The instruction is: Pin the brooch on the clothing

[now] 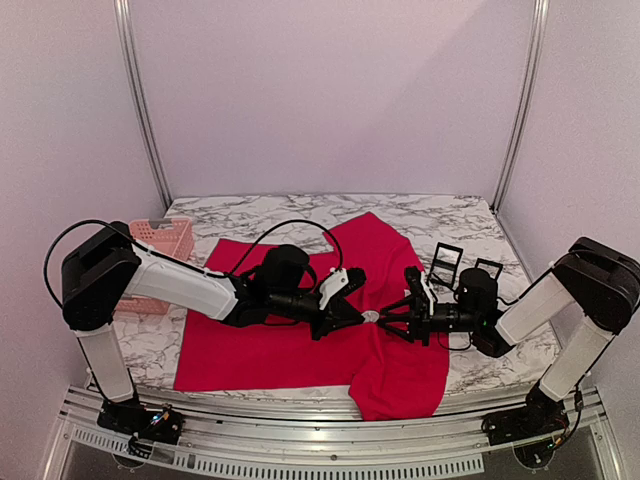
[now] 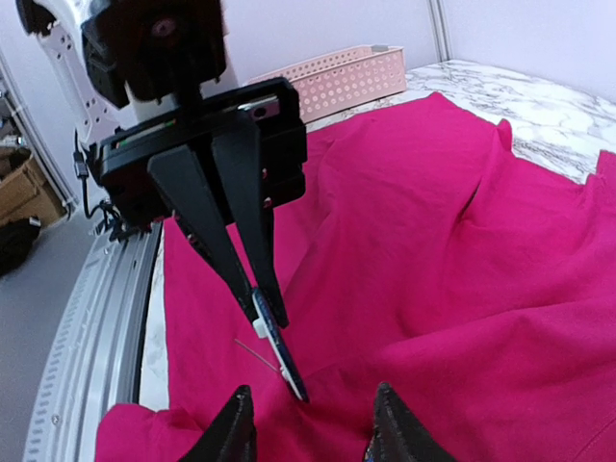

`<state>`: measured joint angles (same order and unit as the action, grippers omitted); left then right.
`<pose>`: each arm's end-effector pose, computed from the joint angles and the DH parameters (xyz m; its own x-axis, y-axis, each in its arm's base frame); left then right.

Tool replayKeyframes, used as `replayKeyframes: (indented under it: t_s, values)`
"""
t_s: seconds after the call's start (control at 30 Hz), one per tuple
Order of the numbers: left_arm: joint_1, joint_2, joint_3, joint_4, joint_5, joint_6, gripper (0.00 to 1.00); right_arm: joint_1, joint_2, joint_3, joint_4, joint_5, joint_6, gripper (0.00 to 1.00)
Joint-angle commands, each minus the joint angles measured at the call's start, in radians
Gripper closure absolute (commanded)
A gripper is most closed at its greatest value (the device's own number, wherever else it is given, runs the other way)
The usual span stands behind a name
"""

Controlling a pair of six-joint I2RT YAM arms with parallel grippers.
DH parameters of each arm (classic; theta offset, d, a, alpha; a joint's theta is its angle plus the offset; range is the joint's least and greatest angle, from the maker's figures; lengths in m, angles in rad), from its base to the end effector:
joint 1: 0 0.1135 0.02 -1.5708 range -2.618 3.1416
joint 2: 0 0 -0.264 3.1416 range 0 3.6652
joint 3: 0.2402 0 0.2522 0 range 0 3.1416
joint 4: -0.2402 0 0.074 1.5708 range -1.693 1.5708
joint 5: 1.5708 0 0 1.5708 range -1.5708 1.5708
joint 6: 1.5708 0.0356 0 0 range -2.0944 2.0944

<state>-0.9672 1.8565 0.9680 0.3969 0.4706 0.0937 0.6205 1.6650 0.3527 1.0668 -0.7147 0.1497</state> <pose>0.2073 -0.3291 0.1646 -0.1769 0.4035 -0.8977 0.9815 0.1397 -0.1306 0.2007 0.1721 0.1303 -0.3382 -0.1032 -0.9354 -0.9162 0.2632 0.3022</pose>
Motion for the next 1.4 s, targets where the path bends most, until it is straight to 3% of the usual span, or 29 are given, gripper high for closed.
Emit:
replayKeyframes:
  t_s: [0.0, 0.17, 0.67, 1.07, 1.37]
  values:
    - [-0.022, -0.021, 0.018, -0.019, 0.004, -0.006, 1.0, -0.003, -0.029, 0.011, -0.069, -0.043, -0.109, 0.53]
    - [-0.04, -0.023, 0.002, 0.021, -0.042, -0.004, 1.0, 0.005, 0.006, 0.043, -0.053, -0.046, -0.136, 0.46]
    - [-0.052, -0.018, 0.001, 0.038, -0.058, -0.011, 1.0, 0.032, 0.011, 0.044, -0.132, -0.027, -0.231, 0.47]
    - [-0.056, -0.017, 0.003, 0.033, -0.052, 0.003, 1.0, 0.031, 0.041, 0.072, -0.045, 0.002, -0.137, 0.65]
    - [-0.057, -0.021, -0.001, 0.039, -0.045, 0.011, 1.0, 0.025, 0.056, 0.088, -0.019, 0.022, -0.042, 0.67]
